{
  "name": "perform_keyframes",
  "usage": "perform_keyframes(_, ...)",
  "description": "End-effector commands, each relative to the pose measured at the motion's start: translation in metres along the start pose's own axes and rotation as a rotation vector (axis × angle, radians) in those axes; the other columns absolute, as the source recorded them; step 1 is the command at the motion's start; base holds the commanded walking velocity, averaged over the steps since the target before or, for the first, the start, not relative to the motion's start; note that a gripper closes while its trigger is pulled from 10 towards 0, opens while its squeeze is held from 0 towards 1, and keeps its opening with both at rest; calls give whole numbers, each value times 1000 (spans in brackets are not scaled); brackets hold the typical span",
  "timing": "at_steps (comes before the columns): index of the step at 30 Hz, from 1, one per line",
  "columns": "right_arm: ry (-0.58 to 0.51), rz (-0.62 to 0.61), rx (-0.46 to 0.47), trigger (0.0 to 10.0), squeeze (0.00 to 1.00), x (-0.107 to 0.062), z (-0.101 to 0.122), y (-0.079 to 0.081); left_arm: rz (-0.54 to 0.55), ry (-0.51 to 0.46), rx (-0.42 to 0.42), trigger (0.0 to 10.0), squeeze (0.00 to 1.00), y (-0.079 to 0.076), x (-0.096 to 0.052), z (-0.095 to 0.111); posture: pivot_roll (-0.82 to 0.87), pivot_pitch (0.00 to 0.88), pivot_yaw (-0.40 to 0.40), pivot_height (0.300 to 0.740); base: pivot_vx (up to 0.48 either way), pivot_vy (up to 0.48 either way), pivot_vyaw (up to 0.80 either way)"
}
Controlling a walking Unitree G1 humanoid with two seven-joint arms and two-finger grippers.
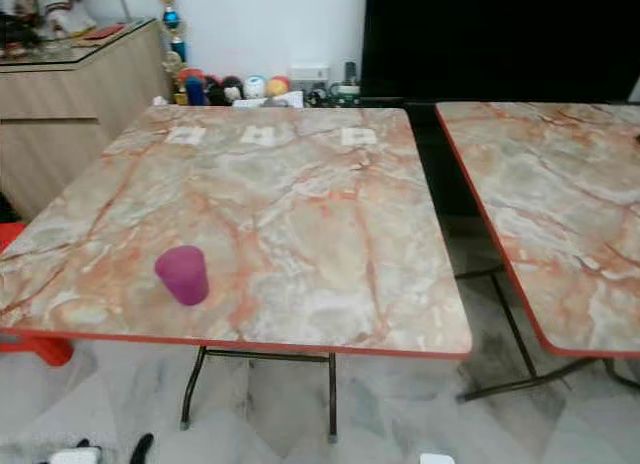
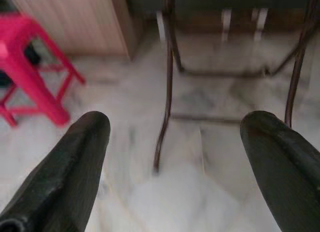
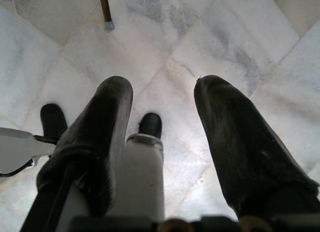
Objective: Setting the table
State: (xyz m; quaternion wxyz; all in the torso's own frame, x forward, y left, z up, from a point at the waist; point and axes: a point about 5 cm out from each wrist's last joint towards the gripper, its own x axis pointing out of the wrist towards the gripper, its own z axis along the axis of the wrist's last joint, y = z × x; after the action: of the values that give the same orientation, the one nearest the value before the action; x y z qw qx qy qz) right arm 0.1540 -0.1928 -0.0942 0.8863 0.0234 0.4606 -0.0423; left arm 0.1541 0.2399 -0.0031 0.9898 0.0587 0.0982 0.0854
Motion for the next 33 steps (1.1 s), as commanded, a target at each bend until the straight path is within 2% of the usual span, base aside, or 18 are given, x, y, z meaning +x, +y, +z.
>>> perform_keyframes(1,16,1,-2,10000,0,-1,-3,0,14,-4,-19,10000,0,0,1,2,117,0,-5,740,0,0,0)
perform_keyframes(5,16,1,-2,10000,0,-1,-3,0,14,-4,-19,10000,0,0,1,2,117,0,-5,740,0,0,0)
perform_keyframes(8,11,8,-14,10000,0,0,-1,-2,-44,-113,31,10000,0,1,-12,32,149,0,-11,740,0,0,0)
perform_keyframes(9,9,12,-16,10000,0,0,1,-3,-55,-174,54,10000,0,2,-14,51,155,0,-16,740,0,0,0)
perform_keyframes(14,9,17,-20,10000,0,0,2,-2,-12,-276,45,10000,0,6,2,80,161,0,-18,740,0,0,0)
perform_keyframes(16,1,12,-5,10000,0,1,3,-1,-36,-322,42,10000,0,-1,10,99,153,0,-15,740,0,0,0)
perform_keyframes(21,-2,13,-3,10000,0,1,4,0,-91,-334,46,10000,0,-11,20,110,146,0,-11,740,0,0,0)
perform_keyframes(27,2,13,-2,10000,0,1,3,0,-175,-279,42,10000,0,-22,36,107,135,0,-12,740,0,0,0)
perform_keyframes(33,0,9,2,10000,0,1,3,0,-181,-248,58,10000,0,-27,50,107,119,0,-9,740,0,0,0)
